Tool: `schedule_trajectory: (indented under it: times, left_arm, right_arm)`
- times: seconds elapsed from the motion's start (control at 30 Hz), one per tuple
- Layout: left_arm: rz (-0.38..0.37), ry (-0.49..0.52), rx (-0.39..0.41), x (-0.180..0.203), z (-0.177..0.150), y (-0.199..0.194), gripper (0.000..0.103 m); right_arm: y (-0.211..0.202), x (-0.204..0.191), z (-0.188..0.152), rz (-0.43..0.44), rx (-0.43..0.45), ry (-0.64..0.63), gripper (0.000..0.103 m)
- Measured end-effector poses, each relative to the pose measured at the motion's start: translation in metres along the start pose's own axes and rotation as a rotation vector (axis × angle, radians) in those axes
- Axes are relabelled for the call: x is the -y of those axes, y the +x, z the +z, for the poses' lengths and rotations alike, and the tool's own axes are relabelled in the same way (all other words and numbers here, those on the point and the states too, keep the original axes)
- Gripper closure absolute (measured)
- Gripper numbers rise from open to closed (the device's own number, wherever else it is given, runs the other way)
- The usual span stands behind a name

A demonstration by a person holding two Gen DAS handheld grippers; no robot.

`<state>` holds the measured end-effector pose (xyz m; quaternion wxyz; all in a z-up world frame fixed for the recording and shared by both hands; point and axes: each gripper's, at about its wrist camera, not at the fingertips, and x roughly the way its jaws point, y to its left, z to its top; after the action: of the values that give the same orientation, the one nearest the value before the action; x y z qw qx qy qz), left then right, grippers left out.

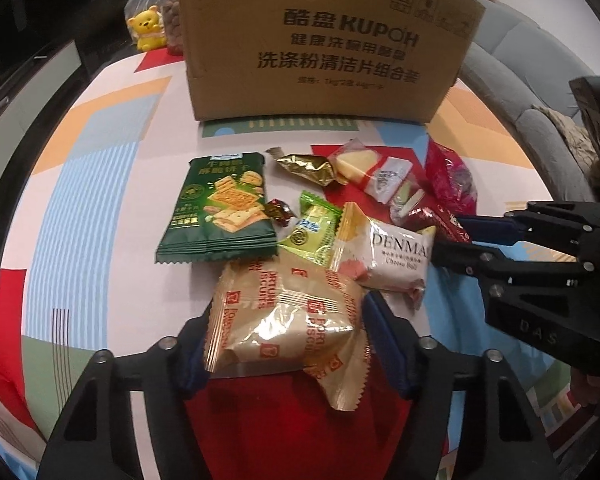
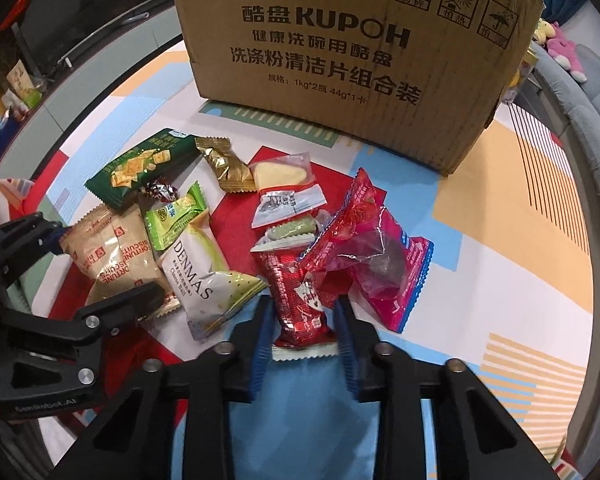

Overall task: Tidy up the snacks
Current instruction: 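Close the left gripper on the gold biscuit bag while the right gripper lifts the red wafer packet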

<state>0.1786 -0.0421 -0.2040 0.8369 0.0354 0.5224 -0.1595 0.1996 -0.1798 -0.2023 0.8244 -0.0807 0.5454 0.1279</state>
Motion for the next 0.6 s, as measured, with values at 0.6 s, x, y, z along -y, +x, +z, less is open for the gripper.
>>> schedule_trajectory:
  times: [0.6]
  left_arm:
    - [0.017, 0.033, 0.027, 0.005, -0.011, -0.021, 0.052]
  right_arm:
    - [-0.029, -0.003, -0.012, -0.01, 0.051, 0.077, 0.08]
